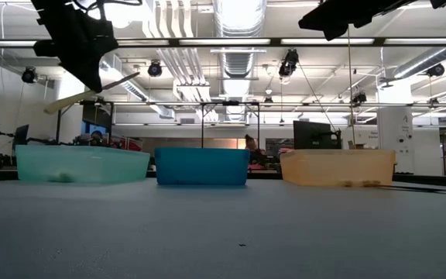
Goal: Sort silverware by color (type)
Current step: Put the yellow knife into the green bin
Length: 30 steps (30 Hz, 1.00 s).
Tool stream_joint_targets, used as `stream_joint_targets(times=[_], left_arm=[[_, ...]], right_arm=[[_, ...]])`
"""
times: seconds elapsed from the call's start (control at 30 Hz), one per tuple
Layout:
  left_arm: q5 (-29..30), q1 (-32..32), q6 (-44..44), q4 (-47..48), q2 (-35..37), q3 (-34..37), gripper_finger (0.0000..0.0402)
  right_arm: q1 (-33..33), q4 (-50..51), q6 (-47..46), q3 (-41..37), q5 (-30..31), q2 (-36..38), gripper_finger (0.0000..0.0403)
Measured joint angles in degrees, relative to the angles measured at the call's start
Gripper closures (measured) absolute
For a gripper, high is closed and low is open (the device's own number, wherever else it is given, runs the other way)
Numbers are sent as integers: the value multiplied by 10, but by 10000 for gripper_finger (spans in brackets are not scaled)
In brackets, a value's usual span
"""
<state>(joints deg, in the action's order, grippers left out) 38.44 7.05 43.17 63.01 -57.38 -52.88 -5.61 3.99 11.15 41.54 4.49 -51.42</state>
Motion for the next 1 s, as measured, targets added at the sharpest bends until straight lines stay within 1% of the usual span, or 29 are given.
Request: stream_joint_targets(times=[0.17,0.33,0.53,0.77,0.9,1.0], left_arm=[[-15,63,-66,-16,11,0,390],[-85,158,-125,-16,12,0,390],[-133,245,-194,-18,5,0,390],[-184,314,-246,-34,-4,0,390],[-190,342,-280,-73,-9,0,390],[-219,365,-296,-100,-14,0,390]], right_arm=[[0,0,0,0,0,0,330],[0,0,-7,0,0,0,330],[0,0,-7,0,0,0,330],[0,-1,0,0,1,0,330],[0,0,-1,0,1,0,330],[0,-1,-1,0,1,0,330]])
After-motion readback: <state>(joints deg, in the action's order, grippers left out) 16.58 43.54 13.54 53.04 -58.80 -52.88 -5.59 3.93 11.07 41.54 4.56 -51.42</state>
